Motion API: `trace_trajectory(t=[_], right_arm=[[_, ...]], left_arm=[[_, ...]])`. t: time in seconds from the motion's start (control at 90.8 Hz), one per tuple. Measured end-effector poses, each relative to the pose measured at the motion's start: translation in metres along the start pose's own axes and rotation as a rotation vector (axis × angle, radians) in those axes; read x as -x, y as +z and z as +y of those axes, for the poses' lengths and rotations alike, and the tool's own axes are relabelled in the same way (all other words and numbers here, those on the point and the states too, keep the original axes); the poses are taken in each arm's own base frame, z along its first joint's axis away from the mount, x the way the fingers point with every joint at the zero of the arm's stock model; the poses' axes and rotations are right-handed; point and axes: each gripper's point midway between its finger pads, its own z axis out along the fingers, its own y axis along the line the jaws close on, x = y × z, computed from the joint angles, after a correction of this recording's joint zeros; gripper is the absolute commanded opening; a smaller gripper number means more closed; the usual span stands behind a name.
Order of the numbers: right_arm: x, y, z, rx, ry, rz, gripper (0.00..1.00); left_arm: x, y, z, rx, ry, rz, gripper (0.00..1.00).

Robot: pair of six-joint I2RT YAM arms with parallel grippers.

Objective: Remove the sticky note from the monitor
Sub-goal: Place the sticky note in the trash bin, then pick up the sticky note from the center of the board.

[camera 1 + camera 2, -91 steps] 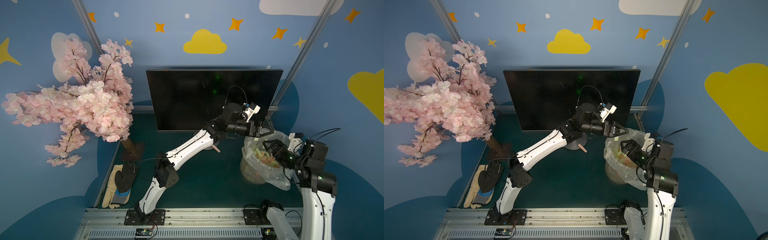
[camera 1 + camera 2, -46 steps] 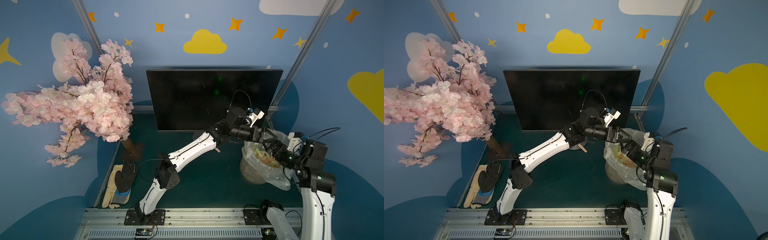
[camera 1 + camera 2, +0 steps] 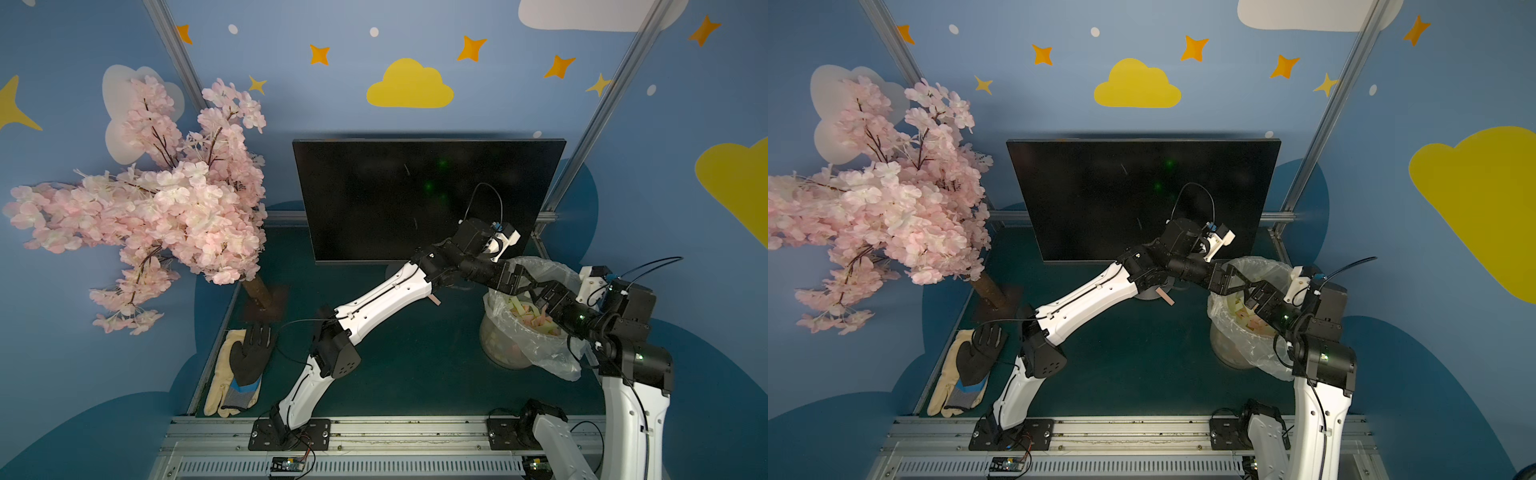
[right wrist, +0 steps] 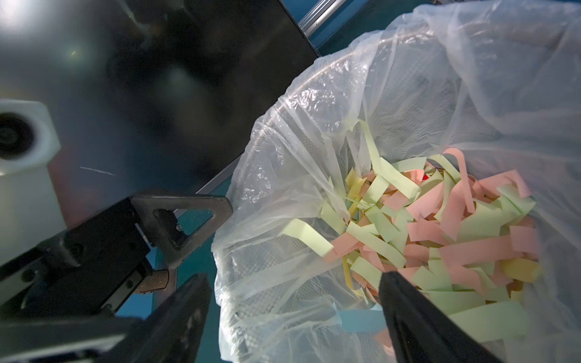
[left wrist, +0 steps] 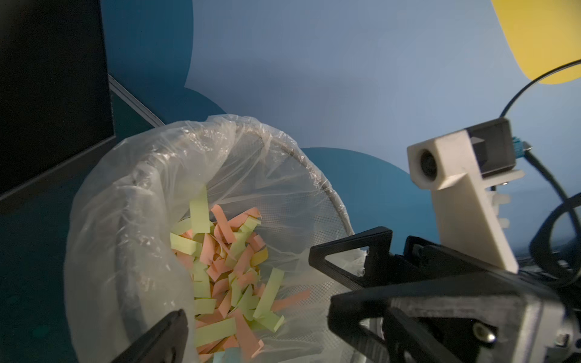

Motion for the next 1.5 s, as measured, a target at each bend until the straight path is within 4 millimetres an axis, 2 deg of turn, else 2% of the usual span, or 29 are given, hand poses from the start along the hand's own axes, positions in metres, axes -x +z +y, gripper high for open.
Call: trace_trajectory(t=[0.165,0.319,0.429,0.573,0.716,0.859,1.013,1.123,1.189,1.31,1.498], right_arm=[[-0.001,0.000,-0.002,-0.009,0.000,0.001,0.90],[0.000,0.000,-0.002,-0.012,0.000,-0.001,0.90],[0.001,0.000,-0.002,-0.013,0.000,-0.001,0.90],[0.007,-0.002,0.003,-0.005,-0.006,-0.014,0.90],[0.012,-0.005,0.008,0.009,-0.012,-0.028,0.90],[0.016,-0.005,0.012,0.023,-0.014,-0.033,0.90],[0.018,-0.001,0.013,0.031,-0.006,-0.028,0.90],[0.020,0.000,0.014,0.032,0.004,-0.025,0.90],[0.023,0.000,0.016,0.038,0.002,-0.029,0.90],[0.025,-0.001,0.019,0.048,-0.001,-0.037,0.90],[0.026,-0.002,0.024,0.065,0.005,-0.040,0.90]], left_arm=[[0.001,-0.003,0.003,0.034,0.046,-0.009,1.00],[0.005,-0.013,0.001,0.060,0.078,-0.017,1.00],[0.012,-0.030,-0.003,0.077,0.097,-0.039,1.00],[0.018,-0.068,0.004,0.132,0.099,-0.078,1.00],[0.008,-0.105,0.038,0.230,0.046,-0.112,1.00],[-0.024,-0.119,0.092,0.322,-0.081,-0.111,1.00],[-0.079,-0.110,0.152,0.388,-0.267,-0.080,1.00],[-0.117,-0.098,0.179,0.402,-0.389,-0.083,1.00],[-0.132,-0.093,0.191,0.396,-0.459,-0.113,0.99],[-0.147,-0.084,0.208,0.374,-0.568,-0.197,0.98],[-0.145,-0.070,0.233,0.337,-0.607,-0.360,0.96]])
